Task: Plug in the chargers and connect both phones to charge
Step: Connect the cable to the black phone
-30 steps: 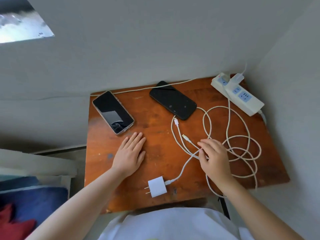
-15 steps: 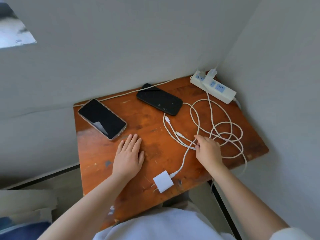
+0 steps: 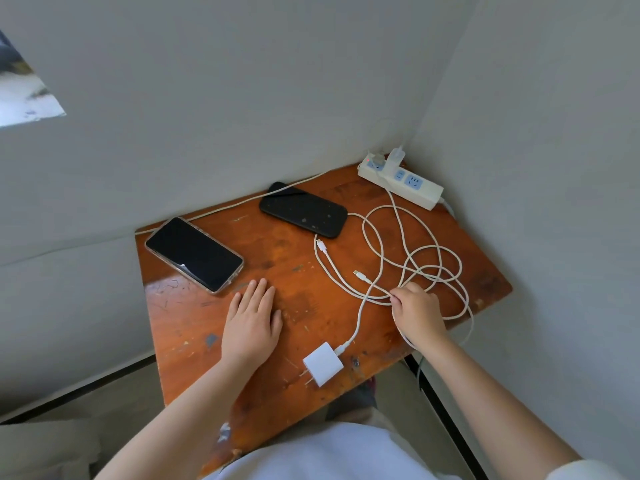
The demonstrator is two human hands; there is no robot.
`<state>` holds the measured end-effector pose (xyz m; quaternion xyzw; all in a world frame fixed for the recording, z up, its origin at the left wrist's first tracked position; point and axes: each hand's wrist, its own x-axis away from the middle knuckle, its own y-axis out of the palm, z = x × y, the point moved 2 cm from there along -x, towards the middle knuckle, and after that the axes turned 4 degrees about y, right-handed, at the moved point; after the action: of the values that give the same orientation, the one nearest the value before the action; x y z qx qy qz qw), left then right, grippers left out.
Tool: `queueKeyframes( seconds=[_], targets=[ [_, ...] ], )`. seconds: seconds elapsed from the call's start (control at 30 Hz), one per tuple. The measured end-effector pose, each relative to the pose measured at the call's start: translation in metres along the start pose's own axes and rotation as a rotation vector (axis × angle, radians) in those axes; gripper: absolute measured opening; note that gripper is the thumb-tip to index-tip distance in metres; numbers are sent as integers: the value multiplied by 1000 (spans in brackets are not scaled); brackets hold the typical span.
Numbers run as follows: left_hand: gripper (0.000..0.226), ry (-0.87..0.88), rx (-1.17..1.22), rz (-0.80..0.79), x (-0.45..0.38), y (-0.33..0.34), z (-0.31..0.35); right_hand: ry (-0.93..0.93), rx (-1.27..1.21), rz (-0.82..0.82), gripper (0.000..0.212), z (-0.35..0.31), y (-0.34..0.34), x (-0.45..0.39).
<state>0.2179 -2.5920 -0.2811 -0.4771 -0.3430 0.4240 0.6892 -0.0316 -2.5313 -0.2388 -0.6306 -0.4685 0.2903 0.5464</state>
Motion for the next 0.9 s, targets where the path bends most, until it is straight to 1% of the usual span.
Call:
queueKeyframes(
  seconds=[0.17,0.33,0.47,0.53,0.63,0.67,0.8,0.9],
  targets=[
    [51,-2,-4,-5,1,1,-1,5,54,5,27,6,3,6],
    [50,11,-5,5,0,1,0,-13,73,67,21,5,2,6],
    [51,1,-6,10,2,4,-3,-13,58,73,27,1,4,7],
    [51,3,-12,13,1,4,-2,-93,28,65,32,-5,3,8],
    [51,5,-11,7,1,4,-2,-308,14,16,35,-20,7,14],
    [51,4,-7,8,2,5,-2,-344,15,3,35,-23,9,16],
    [51,1,5,13,2,5,-3,-351,43,-70,34,-28,20,17],
    [51,1,6,14,1,5,-3,-350,49,-52,31,-27,18,15]
  ],
)
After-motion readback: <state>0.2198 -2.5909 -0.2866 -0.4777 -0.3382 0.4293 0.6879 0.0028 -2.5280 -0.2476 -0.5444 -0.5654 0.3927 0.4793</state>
